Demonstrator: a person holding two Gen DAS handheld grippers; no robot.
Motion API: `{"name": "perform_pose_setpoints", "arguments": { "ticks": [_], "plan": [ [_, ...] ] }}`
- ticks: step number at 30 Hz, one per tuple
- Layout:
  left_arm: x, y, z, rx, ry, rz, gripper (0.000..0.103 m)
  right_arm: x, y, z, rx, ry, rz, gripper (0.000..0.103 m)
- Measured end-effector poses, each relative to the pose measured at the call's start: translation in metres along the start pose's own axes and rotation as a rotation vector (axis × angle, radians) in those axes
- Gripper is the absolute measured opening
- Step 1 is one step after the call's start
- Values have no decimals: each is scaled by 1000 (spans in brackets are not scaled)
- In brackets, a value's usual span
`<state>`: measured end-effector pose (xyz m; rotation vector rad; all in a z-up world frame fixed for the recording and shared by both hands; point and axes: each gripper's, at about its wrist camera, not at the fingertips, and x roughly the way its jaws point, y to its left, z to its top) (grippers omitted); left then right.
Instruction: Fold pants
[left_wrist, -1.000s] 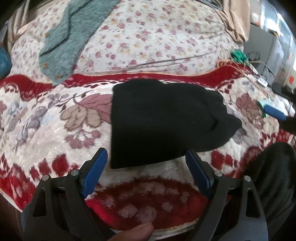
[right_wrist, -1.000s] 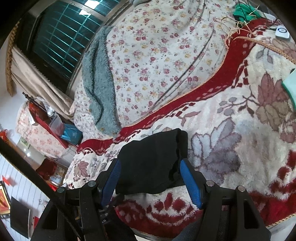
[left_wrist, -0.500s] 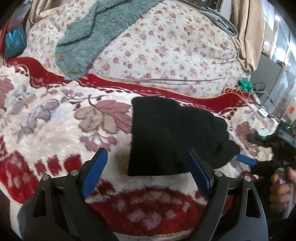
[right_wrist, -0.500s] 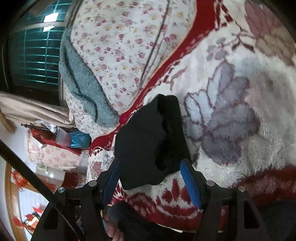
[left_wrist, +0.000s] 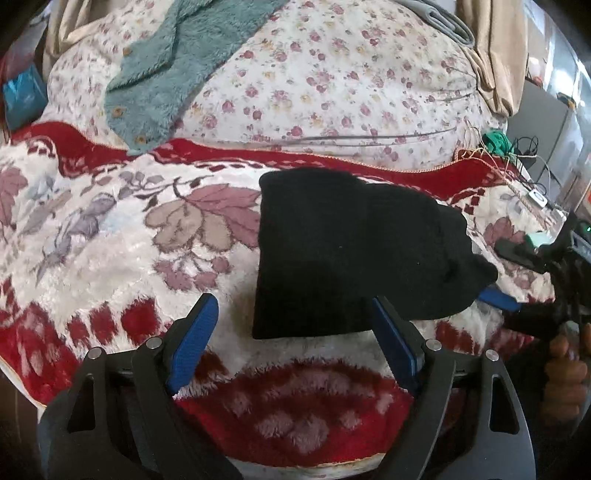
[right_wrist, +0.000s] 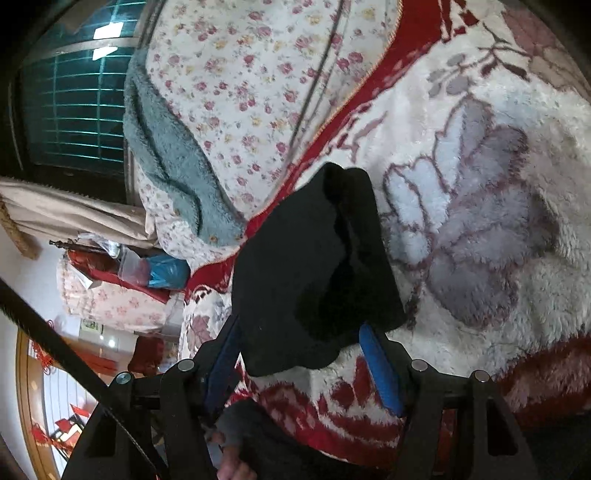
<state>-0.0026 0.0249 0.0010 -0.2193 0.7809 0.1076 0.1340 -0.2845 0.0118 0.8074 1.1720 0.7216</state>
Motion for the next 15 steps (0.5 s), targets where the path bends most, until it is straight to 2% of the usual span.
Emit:
{"name": "perform_pose_setpoints", "arguments": {
  "ticks": [5, 8, 12, 15],
  "plan": [
    [-7, 4, 0, -19, -34, -27, 84, 1, 13, -3, -91, -37, 84, 64],
    [-9, 3, 1, -21, -44, -58, 84, 16, 5, -2, -39, 12, 60, 64],
    [-10, 5, 1, -39, -63, -33, 84, 17, -1, 0, 13, -21, 180, 64],
    [-13, 16, 3, -122, -116, -23, 84, 28, -9, 1, 59, 6, 139, 64]
  ]
}}
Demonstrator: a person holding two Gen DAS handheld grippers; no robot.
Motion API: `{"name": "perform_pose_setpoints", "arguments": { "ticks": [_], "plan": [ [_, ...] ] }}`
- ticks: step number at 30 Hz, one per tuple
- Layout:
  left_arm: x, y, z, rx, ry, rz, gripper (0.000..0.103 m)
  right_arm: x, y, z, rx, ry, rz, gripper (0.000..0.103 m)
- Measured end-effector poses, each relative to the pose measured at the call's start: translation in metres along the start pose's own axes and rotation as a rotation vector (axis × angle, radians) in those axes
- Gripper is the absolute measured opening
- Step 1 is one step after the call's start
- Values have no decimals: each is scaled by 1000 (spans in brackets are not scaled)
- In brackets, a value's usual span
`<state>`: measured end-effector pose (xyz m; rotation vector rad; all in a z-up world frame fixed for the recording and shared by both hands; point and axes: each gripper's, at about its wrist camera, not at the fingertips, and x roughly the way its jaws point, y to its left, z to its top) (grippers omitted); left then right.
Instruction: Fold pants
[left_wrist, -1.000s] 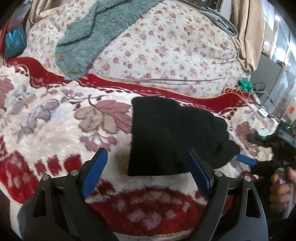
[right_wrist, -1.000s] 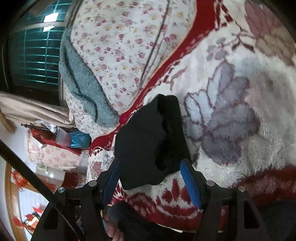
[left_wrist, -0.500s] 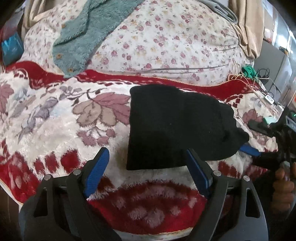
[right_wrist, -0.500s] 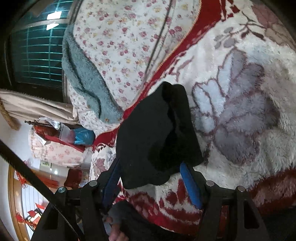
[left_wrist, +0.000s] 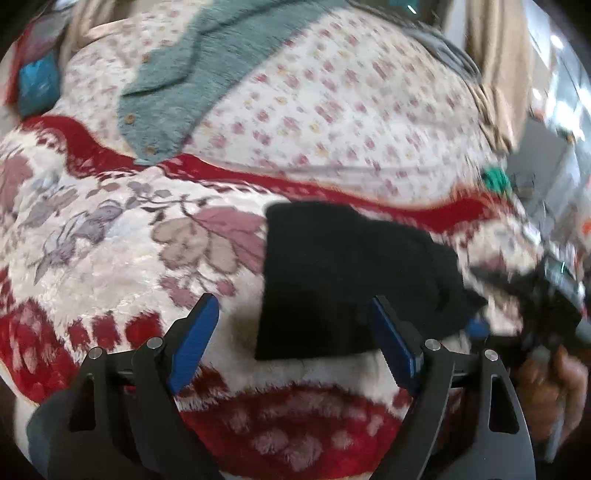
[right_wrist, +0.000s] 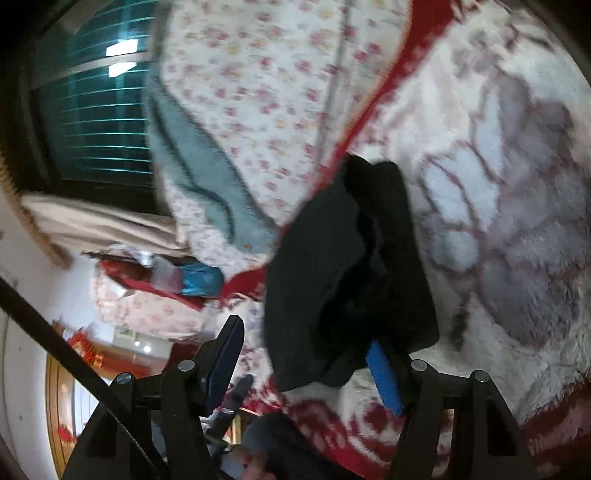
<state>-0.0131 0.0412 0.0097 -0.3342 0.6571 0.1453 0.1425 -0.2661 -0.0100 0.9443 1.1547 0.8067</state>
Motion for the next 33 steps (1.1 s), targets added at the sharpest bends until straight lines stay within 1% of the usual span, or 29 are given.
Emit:
{"name": "perform_pose_setpoints", "arguments": {
  "ticks": [1, 2, 4, 6, 7, 8, 9, 10, 12, 14, 15, 16, 17, 19, 20, 24, 26, 29, 30, 33],
  "plan": [
    [-1, 4, 1, -33, -6, 7, 84, 2, 1, 0, -8, 1, 8, 64],
    [1, 6, 2, -42, 13, -1, 84, 3, 5, -1, -29, -12, 29, 64],
    [7, 7, 4, -31, 72, -10, 84, 1, 13, -2, -70, -45, 91, 64],
    [13, 6, 4, -23, 118, 3, 84, 1, 12, -1, -67, -60, 122, 64],
    [14, 5, 3, -19, 126, 5, 84, 2, 10, -1, -57, -60, 110, 64],
    [15, 4, 2, -9, 130, 9, 83, 6, 6, 0, -39, -49, 75, 64],
    [15, 2, 1, 1, 130, 14, 84, 13, -1, 0, -5, -22, 8, 64],
    [15, 0, 2, 13, 126, 21, 84, 17, -7, -1, 15, -9, -20, 57],
    [13, -1, 1, 23, 117, 31, 84, 16, -4, -3, -3, -37, -39, 57],
    [12, 0, 0, 26, 113, 32, 84, 17, -1, -5, -14, -46, -58, 57],
    [12, 0, 0, 29, 115, 20, 84, 18, 0, -5, -16, -34, -65, 56],
    [13, -1, -1, 34, 120, 10, 84, 19, 0, -4, -5, 5, -71, 44],
    [14, -2, -1, 40, 125, 7, 84, 20, 0, -2, 13, 29, -70, 37],
    [15, -4, -2, 45, 131, 10, 84, 12, 8, 0, 46, 24, -7, 31],
    [16, -4, -2, 45, 136, 7, 84, 9, 13, 1, 42, 27, 14, 29],
    [16, 1, -1, 18, 137, 4, 84, 10, 49, 0, -3, 69, -23, 22],
    [15, 4, -1, -6, 133, -1, 84, 12, 64, -1, -33, 74, -37, 20],
    [13, 10, 1, -42, 127, -9, 84, 17, 89, -2, -114, 73, -98, 18],
    [12, 12, 1, -56, 127, -10, 84, 18, 100, -1, -167, 68, -122, 18],
    [9, 23, 4, -118, 119, -23, 83, 23, 133, 4, -281, 71, -148, 17]
  ]
}}
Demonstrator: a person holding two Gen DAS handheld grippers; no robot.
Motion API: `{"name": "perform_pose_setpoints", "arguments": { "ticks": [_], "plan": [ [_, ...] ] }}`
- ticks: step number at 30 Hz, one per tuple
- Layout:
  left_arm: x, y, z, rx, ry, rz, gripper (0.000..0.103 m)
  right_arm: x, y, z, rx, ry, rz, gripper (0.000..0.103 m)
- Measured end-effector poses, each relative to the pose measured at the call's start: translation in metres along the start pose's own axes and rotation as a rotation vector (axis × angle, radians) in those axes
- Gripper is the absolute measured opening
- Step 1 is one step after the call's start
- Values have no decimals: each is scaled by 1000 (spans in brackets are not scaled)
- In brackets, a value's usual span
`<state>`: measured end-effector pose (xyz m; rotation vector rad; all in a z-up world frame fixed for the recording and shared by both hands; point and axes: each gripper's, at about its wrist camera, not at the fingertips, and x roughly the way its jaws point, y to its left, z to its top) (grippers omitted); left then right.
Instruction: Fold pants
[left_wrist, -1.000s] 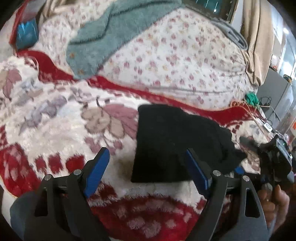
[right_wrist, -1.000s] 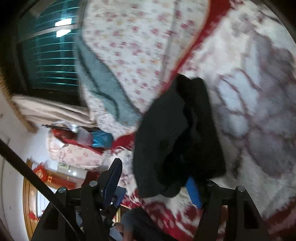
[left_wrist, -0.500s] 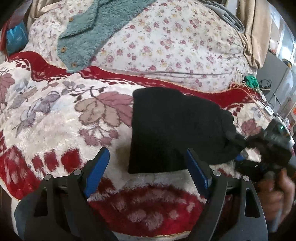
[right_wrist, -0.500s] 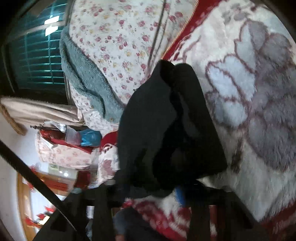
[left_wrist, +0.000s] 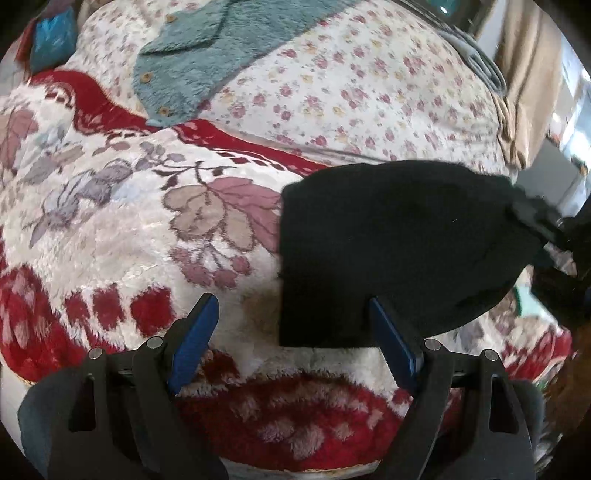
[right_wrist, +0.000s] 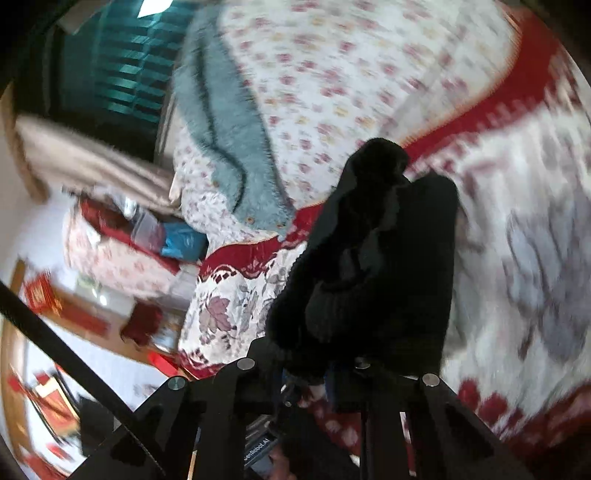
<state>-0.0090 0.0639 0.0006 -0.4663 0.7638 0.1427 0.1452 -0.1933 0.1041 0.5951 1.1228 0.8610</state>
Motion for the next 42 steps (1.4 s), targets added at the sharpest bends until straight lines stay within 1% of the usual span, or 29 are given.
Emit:
{"name": "perform_pose_setpoints", "arguments": {
  "ticks": [3, 4, 6, 7, 8, 11, 13, 14, 15, 16, 18, 19, 22, 25, 28, 30, 32, 33, 35, 37, 39, 42],
  "plan": [
    [2, 12, 2, -69, 21, -16, 83, 4, 28, 17, -58, 37, 22, 17],
    [5, 14, 2, -87, 38, -24, 83, 6, 31, 20, -54, 54, 25, 17],
    [9, 19, 3, -113, 66, -33, 83, 15, 30, 23, -21, 93, -1, 17],
    [9, 19, 2, -121, 71, -34, 83, 20, 24, 22, 1, 118, -17, 17],
    [8, 20, 2, -123, 70, -36, 83, 23, 16, 20, 16, 124, -34, 17],
    [8, 17, 1, -108, 73, -35, 83, 20, -24, 17, 114, 63, -161, 20],
    [9, 13, -1, -94, 80, -32, 83, 12, -62, 14, 227, 21, -257, 29],
    [9, 13, -1, -90, 80, -30, 83, 10, -80, 13, 279, 19, -272, 30],
    [9, 13, -1, -88, 79, -28, 84, 7, -105, 11, 369, 30, -238, 31],
    [10, 13, -1, -87, 78, -26, 83, 5, -120, 10, 429, 38, -191, 35],
    [10, 13, -1, -86, 81, -22, 83, -2, -142, 9, 502, 43, -126, 38],
    [11, 13, -1, -86, 82, -20, 83, -7, -146, 10, 506, 32, -126, 39],
    [13, 12, -1, -80, 84, -14, 83, -18, -151, 12, 507, 22, -93, 39],
    [14, 11, -1, -71, 87, -7, 84, -32, -151, 12, 490, 7, -92, 39],
    [14, 10, -1, -66, 88, -4, 84, -47, -147, 15, 445, -54, -110, 39],
    [15, 9, -1, -63, 90, -1, 84, -58, -145, 14, 402, -96, -100, 40],
    [17, 9, -1, -59, 95, 2, 84, -59, -142, 15, 370, -114, -95, 40],
    [18, 8, -1, -57, 96, 3, 83, -56, -141, 16, 352, -113, -99, 40],
    [18, 8, -2, -53, 95, 4, 83, -48, -142, 17, 347, -101, -72, 40],
    [17, 8, -2, -54, 95, 5, 83, -36, -145, 16, 355, -58, -56, 40],
    [17, 8, -2, -54, 97, 4, 84, -28, -145, 13, 369, -46, -42, 40],
    [18, 8, -2, -52, 96, 3, 84, -24, -139, 7, 368, -44, 27, 40]
  ]
}}
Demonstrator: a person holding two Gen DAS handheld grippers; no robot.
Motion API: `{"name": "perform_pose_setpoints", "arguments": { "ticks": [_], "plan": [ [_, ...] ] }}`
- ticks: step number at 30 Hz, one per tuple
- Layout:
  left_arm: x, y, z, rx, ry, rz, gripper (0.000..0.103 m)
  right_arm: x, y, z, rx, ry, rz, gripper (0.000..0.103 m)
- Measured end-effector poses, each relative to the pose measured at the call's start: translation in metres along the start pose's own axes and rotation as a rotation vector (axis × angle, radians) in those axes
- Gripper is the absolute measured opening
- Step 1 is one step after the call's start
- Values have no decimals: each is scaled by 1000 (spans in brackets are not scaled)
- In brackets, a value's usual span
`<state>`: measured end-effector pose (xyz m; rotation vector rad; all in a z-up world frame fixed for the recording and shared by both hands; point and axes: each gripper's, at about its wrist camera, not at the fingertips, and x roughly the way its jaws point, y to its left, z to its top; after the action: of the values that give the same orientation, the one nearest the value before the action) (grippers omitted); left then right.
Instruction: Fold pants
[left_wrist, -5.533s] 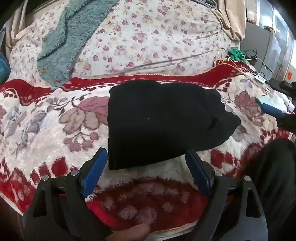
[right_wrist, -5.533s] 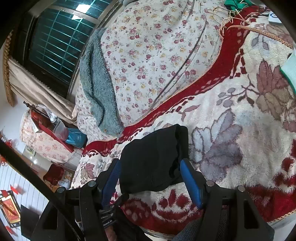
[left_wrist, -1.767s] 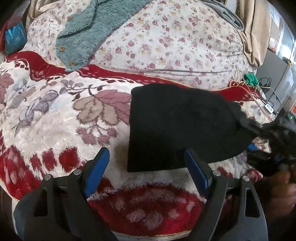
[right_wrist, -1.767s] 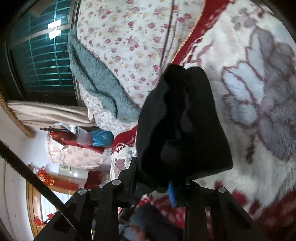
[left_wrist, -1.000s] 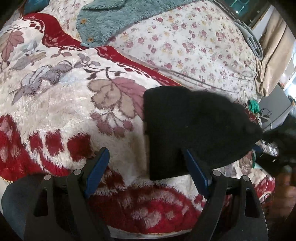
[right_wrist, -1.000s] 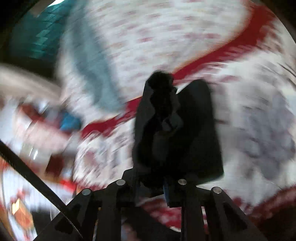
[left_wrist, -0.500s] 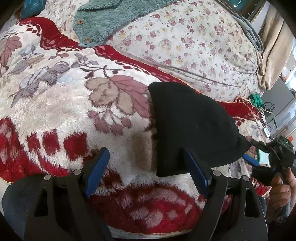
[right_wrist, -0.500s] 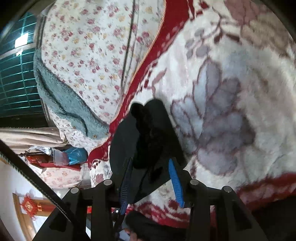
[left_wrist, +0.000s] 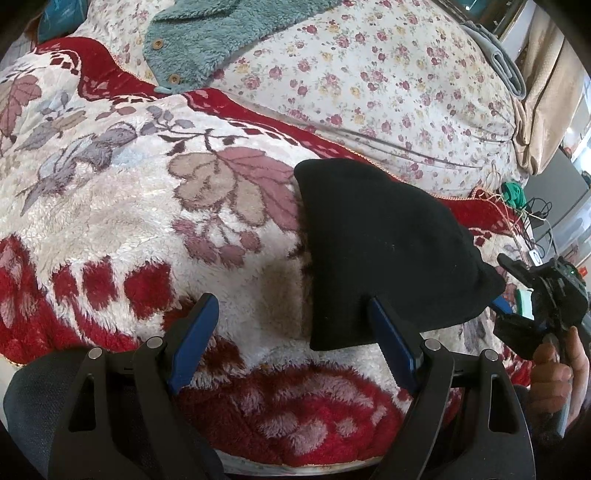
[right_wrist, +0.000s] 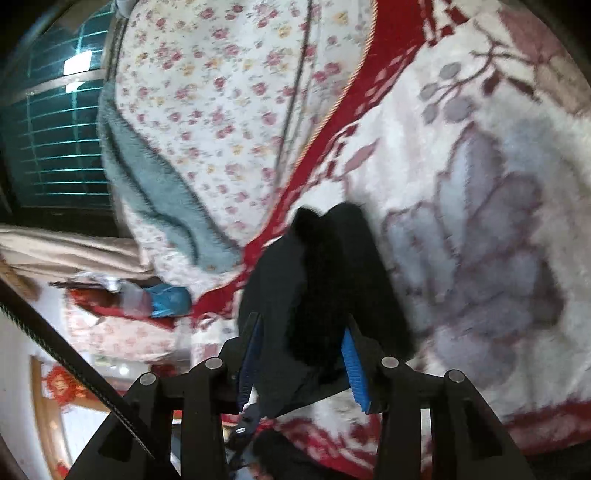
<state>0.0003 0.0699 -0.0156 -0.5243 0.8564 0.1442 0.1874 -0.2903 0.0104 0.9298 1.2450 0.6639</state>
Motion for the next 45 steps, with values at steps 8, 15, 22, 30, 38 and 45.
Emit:
{"name": "perform_pose_setpoints", "arguments": {
  "ticks": [8, 15, 22, 30, 38, 45],
  "plan": [
    [0, 0, 0, -6, 3, -3, 84, 27, 17, -15, -141, 18, -66, 38],
    [0, 0, 0, -6, 5, -4, 83, 32, 24, -24, -240, -29, -100, 26],
    [-2, 0, -1, -14, -7, -9, 83, 46, 26, -19, -228, -68, -194, 19],
    [-25, 10, 3, -42, -95, -13, 83, 6, 237, -20, -930, -157, -662, 11],
    [-74, 36, 6, -59, -186, -37, 84, -74, 474, -20, -1468, -492, -1261, 10],
    [-58, 43, 2, -98, -135, -66, 84, -113, 567, -41, -1574, -703, -1431, 10]
  ]
}}
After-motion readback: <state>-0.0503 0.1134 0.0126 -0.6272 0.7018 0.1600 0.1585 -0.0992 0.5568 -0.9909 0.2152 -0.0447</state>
